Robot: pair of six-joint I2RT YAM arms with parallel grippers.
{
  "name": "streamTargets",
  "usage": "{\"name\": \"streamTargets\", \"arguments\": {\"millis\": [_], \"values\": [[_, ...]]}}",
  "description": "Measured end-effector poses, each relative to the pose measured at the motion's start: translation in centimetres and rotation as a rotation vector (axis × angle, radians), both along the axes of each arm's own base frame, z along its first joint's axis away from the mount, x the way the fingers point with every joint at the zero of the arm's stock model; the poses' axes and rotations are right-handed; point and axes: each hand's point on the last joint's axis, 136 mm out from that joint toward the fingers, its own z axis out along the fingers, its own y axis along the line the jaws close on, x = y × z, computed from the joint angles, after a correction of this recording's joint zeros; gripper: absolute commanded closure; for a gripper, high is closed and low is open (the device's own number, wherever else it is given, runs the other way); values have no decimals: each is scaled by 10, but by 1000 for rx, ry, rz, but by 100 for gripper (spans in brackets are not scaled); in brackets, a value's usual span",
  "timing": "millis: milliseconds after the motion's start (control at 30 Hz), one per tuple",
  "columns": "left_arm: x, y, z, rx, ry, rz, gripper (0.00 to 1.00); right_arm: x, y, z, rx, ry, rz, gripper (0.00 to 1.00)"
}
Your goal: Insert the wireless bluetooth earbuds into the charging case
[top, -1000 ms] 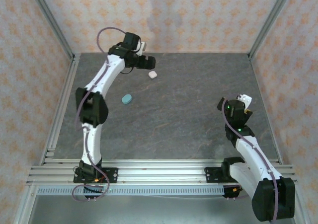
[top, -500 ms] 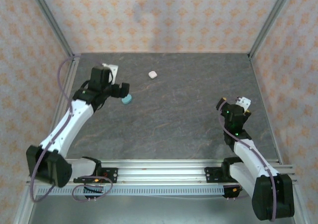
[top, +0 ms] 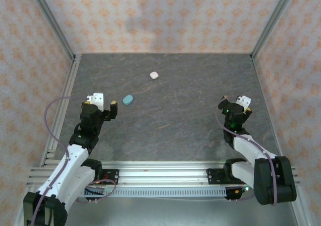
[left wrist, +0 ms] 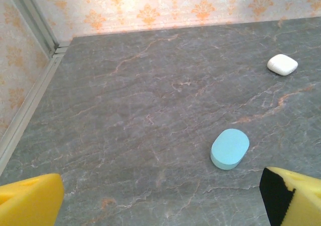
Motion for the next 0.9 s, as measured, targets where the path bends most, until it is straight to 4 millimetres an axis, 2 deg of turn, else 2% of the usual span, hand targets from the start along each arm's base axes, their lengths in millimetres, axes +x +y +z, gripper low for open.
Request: {"name": "streamTargets", "arguments": {"millis": [267,433,667,833,900], "values": [[5,22,-9,-21,-87,98,0,5,0,-8,-28,-16,5,1],[7,30,-29,-33,-80,124,0,12,0,-7,-43,-38,9,1],[21,25,-46,-49,-67,88,0,21,3,-18,-68,-30,32,1],[32,17,-72,-63,-2,41,0,30,6,-30,-83,-35,54,1],[38,13,-77,-72,12,20,0,31,7,-36,-86,-26,63,1]]}}
